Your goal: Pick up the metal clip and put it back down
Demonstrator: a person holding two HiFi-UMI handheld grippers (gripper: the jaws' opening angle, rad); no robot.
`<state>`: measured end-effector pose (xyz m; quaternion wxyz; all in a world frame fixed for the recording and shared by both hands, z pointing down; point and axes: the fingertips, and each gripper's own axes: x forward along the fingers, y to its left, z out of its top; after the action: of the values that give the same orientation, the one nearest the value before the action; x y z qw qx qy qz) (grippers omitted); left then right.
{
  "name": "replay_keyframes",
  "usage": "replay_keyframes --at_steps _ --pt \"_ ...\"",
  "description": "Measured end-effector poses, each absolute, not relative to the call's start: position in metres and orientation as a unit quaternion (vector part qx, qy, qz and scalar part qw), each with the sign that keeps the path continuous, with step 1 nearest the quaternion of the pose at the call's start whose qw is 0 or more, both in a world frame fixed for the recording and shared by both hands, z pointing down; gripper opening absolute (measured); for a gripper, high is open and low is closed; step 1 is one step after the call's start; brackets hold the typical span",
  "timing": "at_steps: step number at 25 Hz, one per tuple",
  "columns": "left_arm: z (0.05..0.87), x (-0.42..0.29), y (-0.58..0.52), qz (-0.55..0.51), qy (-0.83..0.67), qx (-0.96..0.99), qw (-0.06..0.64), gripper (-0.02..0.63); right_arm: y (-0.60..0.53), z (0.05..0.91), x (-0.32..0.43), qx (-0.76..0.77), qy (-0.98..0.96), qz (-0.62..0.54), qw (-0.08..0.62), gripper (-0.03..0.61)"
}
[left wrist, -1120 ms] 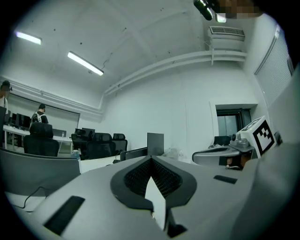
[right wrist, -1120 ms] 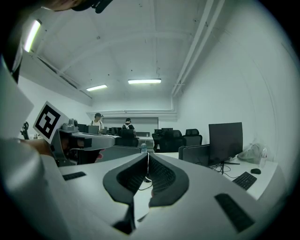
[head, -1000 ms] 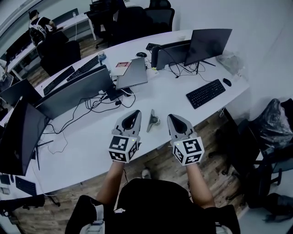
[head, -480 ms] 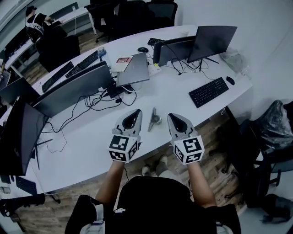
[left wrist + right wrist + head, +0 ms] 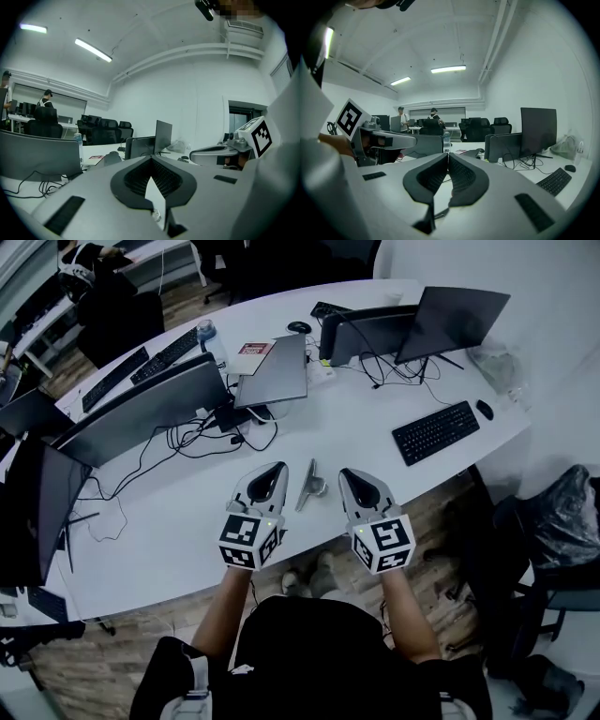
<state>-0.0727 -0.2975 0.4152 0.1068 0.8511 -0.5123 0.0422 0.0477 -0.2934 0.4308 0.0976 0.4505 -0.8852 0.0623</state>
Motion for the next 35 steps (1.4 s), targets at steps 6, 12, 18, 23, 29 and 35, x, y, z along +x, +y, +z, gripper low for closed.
replay_keyframes --at_steps 6,12,18,23,29,35 --pt "0.442 -0.068 -0.318 0.056 -0.532 0.835 0.131 0.011 -0.318 0.464 0.051 0.416 -0.896 0.108 0.116 0.025" --pt "0.473 -0.074 -0.332 0.068 -0.555 0.813 0.161 0.011 -0.341 0.500 0.046 0.376 -0.906 0.123 0.149 0.025" --pt "0.499 -0.082 -0.339 0.080 -0.575 0.793 0.183 0.011 -0.355 0.534 0.042 0.342 -0.912 0.132 0.185 0.025" --pt "0.519 -0.088 -0.342 0.084 -0.590 0.778 0.200 0.011 -0.361 0.563 0.035 0.310 -0.914 0.133 0.224 0.025" --pt "0.543 -0.092 -0.338 0.087 -0.603 0.762 0.220 0.011 -0.358 0.598 0.030 0.273 -0.913 0.123 0.276 0.026" --pt "0.564 -0.090 -0.328 0.090 -0.605 0.755 0.237 0.011 -0.353 0.629 0.027 0.234 -0.911 0.112 0.321 0.028"
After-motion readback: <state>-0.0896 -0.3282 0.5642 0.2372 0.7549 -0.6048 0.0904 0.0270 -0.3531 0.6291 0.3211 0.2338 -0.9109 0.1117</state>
